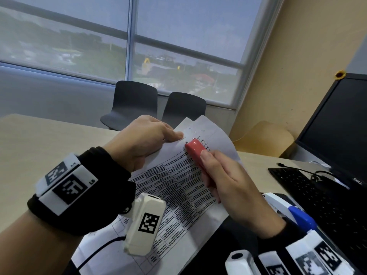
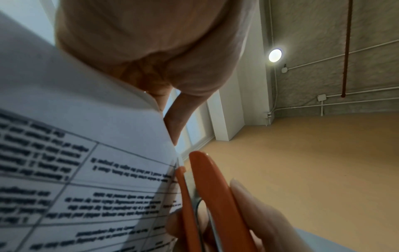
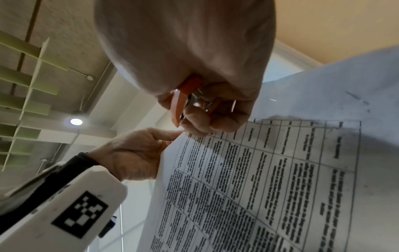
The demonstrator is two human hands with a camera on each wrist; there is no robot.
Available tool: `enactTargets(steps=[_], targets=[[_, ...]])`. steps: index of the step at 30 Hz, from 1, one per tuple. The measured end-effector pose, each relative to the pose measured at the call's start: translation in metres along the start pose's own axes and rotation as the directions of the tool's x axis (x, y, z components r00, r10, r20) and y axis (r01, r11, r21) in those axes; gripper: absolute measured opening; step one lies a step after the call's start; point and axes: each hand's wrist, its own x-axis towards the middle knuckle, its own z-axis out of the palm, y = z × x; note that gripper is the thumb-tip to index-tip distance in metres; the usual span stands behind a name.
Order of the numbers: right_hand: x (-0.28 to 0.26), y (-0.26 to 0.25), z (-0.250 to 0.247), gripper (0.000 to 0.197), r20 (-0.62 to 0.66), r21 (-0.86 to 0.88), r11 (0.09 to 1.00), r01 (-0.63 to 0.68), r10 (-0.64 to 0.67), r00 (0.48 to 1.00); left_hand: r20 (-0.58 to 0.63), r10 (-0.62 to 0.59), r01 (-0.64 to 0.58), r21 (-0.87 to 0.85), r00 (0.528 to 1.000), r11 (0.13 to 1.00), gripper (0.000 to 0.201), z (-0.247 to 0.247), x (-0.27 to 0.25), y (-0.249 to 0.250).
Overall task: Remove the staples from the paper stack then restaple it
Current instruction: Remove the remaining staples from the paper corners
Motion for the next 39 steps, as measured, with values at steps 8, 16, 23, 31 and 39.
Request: enactTargets(steps=[8, 16, 23, 31, 39], targets=[[-0.001, -0.003, 0.001, 0.047, 0.006, 0.074, 0.997, -0.038, 0.037, 0.999, -0.037, 0.089, -0.09, -0.005, 0.995, 0.996, 0.015, 0.004, -0.003, 0.001], [-0.002, -0.005, -0.001, 0.052, 0.007, 0.09, 0.993, -0.075, 0.074, 0.997, -0.063, 0.198, -0.19, 0.115, 0.978, 0.975, 0.024, 0.01, -0.005, 0.001], [-0.006, -0.003, -0.002, 0.051, -0.003, 0.094, 0.994, -0.057, 0.058, 0.998, -0.057, 0.281, -0.264, 0.203, 0.958, 0.943, 0.026, 0.013, -0.008, 0.001], [-0.007, -0.005, -0.004, 0.05, -0.018, 0.07, 0.995, -0.065, 0.066, 0.998, -0.073, 0.365, -0.327, 0.311, 0.928, 0.893, 0.025, 0.014, -0.007, -0.002], [-0.007, -0.004, -0.004, 0.046, -0.053, 0.13, 0.984, -0.124, 0.131, 0.99, -0.049, 0.558, -0.458, 0.515, 0.829, 0.725, 0.021, 0.023, -0.008, -0.006]])
